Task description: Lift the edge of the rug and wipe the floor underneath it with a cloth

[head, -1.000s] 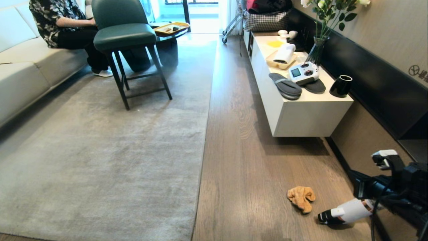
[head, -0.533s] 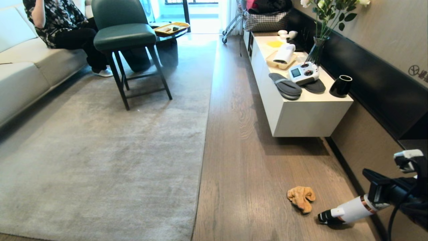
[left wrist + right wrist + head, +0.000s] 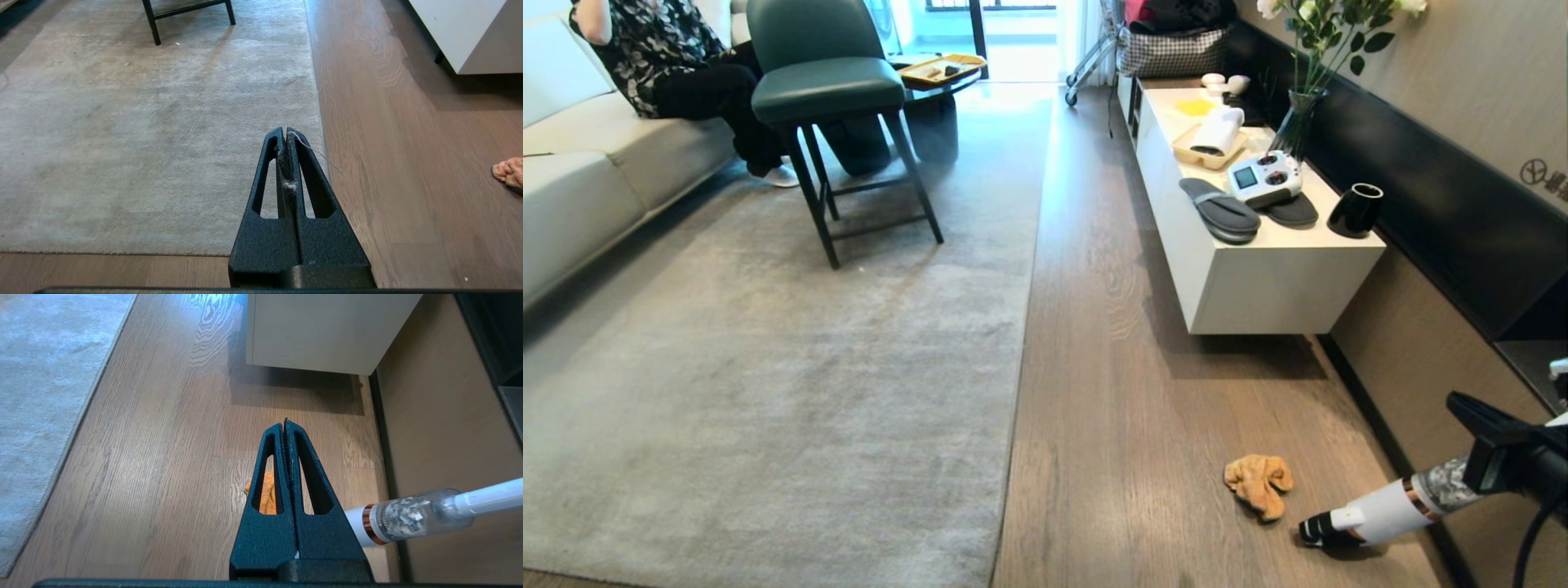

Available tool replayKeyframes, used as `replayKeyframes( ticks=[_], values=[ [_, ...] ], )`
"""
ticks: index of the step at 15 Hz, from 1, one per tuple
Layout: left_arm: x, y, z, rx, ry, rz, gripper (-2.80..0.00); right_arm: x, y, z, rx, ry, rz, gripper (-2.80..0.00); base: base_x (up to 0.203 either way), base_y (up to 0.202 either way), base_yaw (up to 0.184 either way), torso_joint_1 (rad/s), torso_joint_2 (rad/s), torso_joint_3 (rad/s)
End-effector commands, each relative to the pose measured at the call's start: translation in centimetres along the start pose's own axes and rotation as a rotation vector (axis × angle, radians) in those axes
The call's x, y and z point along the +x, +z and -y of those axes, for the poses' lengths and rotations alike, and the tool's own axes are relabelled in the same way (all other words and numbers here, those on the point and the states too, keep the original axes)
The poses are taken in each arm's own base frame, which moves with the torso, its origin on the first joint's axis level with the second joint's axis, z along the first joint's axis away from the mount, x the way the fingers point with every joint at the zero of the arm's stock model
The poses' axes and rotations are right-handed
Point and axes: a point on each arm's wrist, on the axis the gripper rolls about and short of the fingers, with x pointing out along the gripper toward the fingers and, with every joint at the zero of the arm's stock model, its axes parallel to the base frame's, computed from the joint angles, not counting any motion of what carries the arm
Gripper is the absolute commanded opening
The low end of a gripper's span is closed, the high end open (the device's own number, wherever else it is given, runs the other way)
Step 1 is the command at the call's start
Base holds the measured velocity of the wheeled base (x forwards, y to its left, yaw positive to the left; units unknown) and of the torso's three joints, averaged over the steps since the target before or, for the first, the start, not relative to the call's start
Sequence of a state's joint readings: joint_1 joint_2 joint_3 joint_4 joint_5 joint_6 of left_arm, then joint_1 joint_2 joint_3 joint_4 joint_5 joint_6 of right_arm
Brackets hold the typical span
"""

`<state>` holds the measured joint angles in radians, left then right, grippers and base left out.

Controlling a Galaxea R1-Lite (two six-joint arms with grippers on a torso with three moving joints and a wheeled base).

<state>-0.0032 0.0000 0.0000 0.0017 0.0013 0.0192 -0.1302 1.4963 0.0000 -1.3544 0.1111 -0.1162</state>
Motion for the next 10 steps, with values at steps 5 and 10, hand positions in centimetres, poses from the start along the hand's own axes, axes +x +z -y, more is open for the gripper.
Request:
replayKeyframes(
  ticks=[5,10],
  values=[
    [0.0,0.0,0.0,0.000,0.001,0.000,-2.80,-7.9,0.8,-1.0,-0.013,0.014,0.028,-2.80,0.000,0.000,0.000,0.000,0.00,0.000],
    [0.0,0.0,0.0,0.001,0.000,0.000,-2.80,-12.6,-2.0,-2.0,-0.017,0.086,-0.047,-2.80,0.000,0.000,0.000,0.000,0.00,0.000]
  ],
)
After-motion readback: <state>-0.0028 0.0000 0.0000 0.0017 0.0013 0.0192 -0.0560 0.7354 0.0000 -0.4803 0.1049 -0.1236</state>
